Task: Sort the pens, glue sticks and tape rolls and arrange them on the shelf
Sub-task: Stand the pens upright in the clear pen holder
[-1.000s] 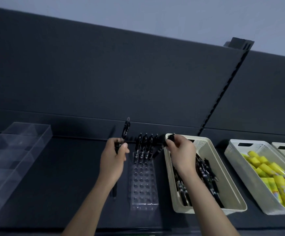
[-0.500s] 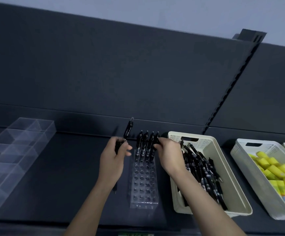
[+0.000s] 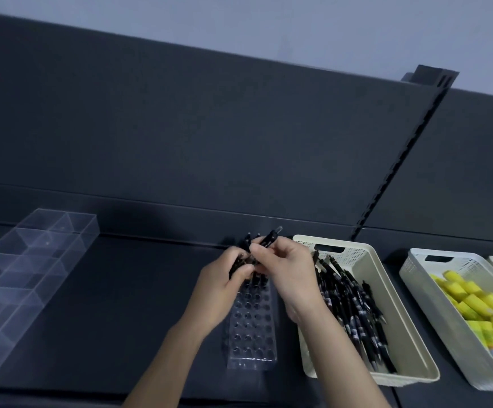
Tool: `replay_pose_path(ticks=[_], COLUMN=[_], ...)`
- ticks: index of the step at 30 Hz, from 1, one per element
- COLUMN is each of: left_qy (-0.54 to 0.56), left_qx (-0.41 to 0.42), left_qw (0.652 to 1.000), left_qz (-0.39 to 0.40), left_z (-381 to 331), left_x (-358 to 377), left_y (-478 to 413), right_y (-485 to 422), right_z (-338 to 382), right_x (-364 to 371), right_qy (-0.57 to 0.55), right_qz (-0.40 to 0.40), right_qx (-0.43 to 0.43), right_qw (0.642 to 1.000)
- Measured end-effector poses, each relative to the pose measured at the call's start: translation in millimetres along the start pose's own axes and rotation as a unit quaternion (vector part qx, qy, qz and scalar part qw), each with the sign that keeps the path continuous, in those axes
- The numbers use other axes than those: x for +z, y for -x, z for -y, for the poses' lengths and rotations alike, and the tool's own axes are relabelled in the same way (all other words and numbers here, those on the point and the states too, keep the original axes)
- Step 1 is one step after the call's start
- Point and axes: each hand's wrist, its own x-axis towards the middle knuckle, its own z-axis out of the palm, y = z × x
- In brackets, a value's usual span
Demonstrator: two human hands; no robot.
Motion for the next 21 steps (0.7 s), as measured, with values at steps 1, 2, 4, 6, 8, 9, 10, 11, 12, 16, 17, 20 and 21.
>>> replay_pose_path(ticks=[1,2,4,6,8,9,10,11,12,16,17,20,21], left_qy=[-0.009,-0.009,0.045,0.085,0.08,0.083,0.087,0.089,0.09,0.109,0.113,0.126,0.128], left_qx=[0.006,0.003,-0.03,-0.05,-0.071,-0.08,-0.087,-0.09,-0.09,-0.09,-0.094,-0.104,-0.107], left_qw=[1.0,0.999,0.99,0.976,0.969,0.967,0.967,0.967,0.968,0.967,0.967,0.965,0.964], left_qz=[-0.018,-0.048,-0.131,-0.195,-0.223,-0.226,-0.224,-0.221,-0.216,-0.21,-0.209,-0.206,-0.205], left_z=[2.0,4.2,8.0,12.6,15.2,15.9,16.5,17.1,17.5,17.2,17.5,19.5,19.7], left_x=[-1.4,-3.6,-9.6,-16.0,-21.7,-23.8,-25.2,-26.0,-26.6,-28.4,-28.7,-28.7,-28.5], left_y=[0.0,0.3,1.3,1.9,2.1,1.8,1.8,2.0,2.2,1.2,1.1,0.5,0.0], right_y=[-0.3,-1.3,-6.1,-9.8,-11.4,-11.9,-12.5,-13.4,-14.3,-16.0,-15.2,-14.0,-14.4], right_z=[0.6,0.4,-2.5,-8.8,-17.3,-21.5,-25.4,-29.3,-33.1,-44.8,-46.2,-49.6,-51.3], right_x=[-0.8,-3.4,-11.2,-15.8,-14.3,-11.1,-7.5,-4.3,-1.6,3.4,4.5,8.9,10.2], right_qy=[-0.012,-0.021,0.001,0.087,0.203,0.256,0.286,0.296,0.305,0.378,0.398,0.454,0.465], right_qz=[-0.011,-0.028,-0.071,-0.098,-0.096,-0.088,-0.081,-0.074,-0.068,-0.068,-0.063,-0.039,-0.028], right_qx=[-0.01,-0.021,-0.039,-0.051,-0.08,-0.099,-0.108,-0.106,-0.098,-0.084,-0.087,-0.086,-0.082], right_qw=[1.0,0.999,0.997,0.99,0.971,0.958,0.948,0.946,0.945,0.92,0.911,0.886,0.881])
